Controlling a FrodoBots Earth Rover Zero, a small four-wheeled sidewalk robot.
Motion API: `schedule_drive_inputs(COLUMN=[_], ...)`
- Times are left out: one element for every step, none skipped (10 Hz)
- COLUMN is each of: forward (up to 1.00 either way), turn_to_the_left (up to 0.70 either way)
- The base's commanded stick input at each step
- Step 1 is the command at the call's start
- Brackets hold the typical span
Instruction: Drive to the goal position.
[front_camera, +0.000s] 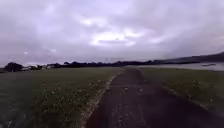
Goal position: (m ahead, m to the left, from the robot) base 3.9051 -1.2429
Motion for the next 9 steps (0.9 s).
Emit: schedule_drive_inputs(forward=[0.13,0.35,0.5,0.5,0.5,0.5,0.5,0.5,0.5], turn_to_the_left=[0.0,0.0,0.0,0.0,0.0,0.0,0.0,0.0,0.0])
